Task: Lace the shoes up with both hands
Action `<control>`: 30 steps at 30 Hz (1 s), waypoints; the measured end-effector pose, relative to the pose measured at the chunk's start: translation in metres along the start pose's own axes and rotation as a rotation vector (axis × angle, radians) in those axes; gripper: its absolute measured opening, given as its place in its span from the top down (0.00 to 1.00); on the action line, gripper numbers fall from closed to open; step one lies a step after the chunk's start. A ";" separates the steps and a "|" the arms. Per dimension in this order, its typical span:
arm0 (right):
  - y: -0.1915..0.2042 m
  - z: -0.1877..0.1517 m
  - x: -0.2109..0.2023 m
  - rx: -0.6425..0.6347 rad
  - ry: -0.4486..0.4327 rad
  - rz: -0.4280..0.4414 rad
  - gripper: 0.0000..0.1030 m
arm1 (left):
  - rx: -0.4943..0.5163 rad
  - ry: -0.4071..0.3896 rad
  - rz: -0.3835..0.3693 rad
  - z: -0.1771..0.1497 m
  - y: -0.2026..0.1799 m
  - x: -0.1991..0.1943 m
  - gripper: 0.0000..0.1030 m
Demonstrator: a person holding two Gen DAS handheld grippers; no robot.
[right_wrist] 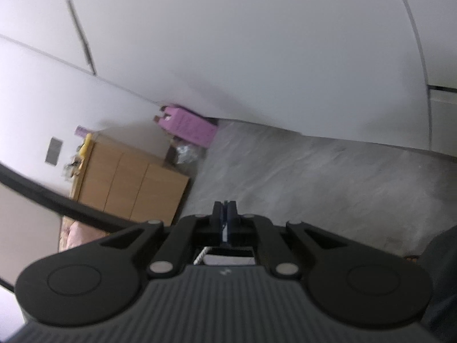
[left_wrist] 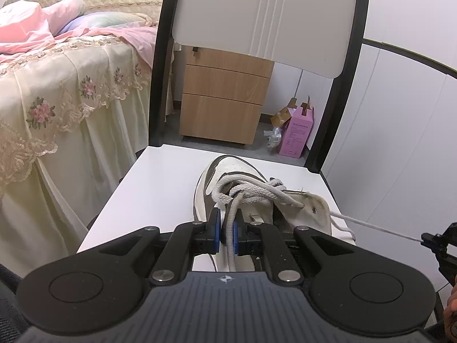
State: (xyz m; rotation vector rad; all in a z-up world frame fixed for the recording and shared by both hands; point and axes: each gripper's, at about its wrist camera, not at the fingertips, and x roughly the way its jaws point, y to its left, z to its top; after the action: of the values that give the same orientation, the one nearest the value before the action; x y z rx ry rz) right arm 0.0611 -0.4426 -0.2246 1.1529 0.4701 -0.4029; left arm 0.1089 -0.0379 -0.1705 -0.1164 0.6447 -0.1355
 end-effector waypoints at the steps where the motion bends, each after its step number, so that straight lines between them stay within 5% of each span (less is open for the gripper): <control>1: -0.002 0.001 0.001 0.001 -0.005 -0.009 0.97 | 0.000 0.000 0.001 0.000 0.000 0.000 0.90; 14: -0.033 0.012 0.010 -0.020 -0.028 -0.161 0.97 | -0.004 -0.004 0.000 0.000 -0.001 0.001 0.89; 21: -0.066 0.008 0.014 0.010 0.053 -0.256 0.97 | 0.002 0.002 -0.011 0.001 -0.004 0.004 0.87; 25: -0.076 0.006 0.011 0.063 0.097 -0.216 0.97 | 0.016 -0.004 -0.004 0.001 -0.005 0.003 0.87; 30: -0.054 0.000 0.005 -0.089 0.126 -0.245 0.91 | 0.034 0.001 -0.007 0.001 -0.005 0.003 0.87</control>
State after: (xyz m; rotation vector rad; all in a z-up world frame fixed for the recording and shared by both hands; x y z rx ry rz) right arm 0.0363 -0.4617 -0.2687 1.0409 0.7371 -0.5177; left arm 0.1118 -0.0430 -0.1706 -0.0854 0.6428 -0.1532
